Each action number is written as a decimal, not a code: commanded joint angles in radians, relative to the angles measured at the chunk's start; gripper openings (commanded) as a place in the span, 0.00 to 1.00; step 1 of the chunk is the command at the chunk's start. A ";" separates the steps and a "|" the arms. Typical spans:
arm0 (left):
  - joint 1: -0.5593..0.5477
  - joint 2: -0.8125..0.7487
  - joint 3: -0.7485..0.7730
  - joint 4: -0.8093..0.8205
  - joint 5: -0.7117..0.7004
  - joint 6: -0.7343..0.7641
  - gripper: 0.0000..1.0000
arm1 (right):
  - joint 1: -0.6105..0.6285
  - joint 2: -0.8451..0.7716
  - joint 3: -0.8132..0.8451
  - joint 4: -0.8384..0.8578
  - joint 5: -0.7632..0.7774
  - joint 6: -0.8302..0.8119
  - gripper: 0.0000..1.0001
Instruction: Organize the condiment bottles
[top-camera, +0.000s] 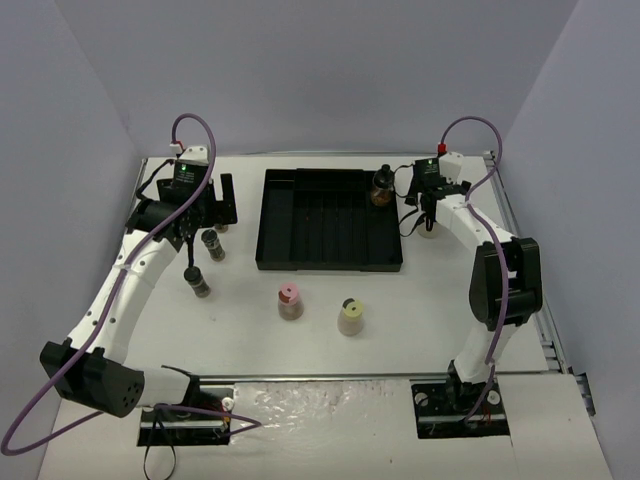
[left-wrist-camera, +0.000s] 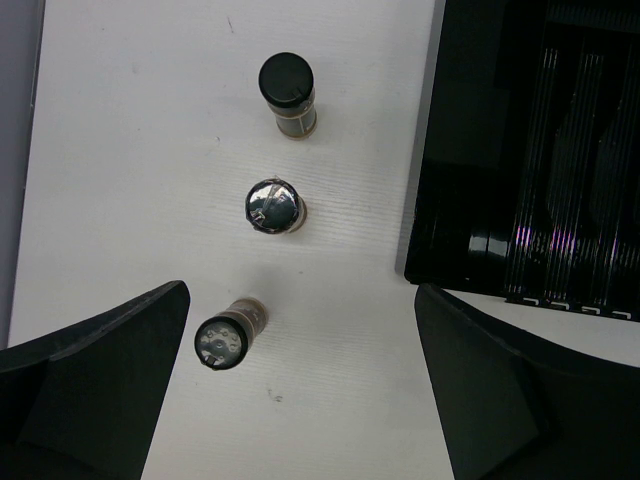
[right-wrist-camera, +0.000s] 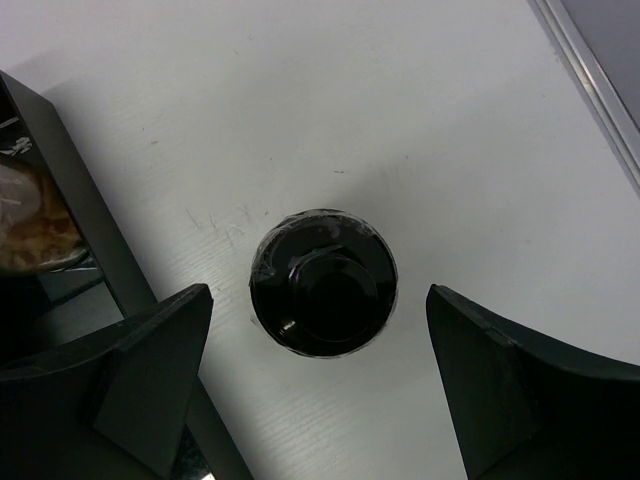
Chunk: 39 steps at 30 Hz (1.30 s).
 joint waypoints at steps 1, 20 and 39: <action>-0.004 -0.036 0.025 0.037 -0.006 0.008 0.93 | -0.007 0.027 -0.014 0.059 0.010 0.025 0.85; -0.004 -0.030 0.022 0.038 -0.007 0.009 0.93 | -0.025 0.047 -0.061 0.111 0.052 0.015 0.04; -0.004 -0.019 0.022 0.046 -0.009 0.003 0.93 | 0.102 -0.179 0.094 -0.009 0.066 -0.035 0.00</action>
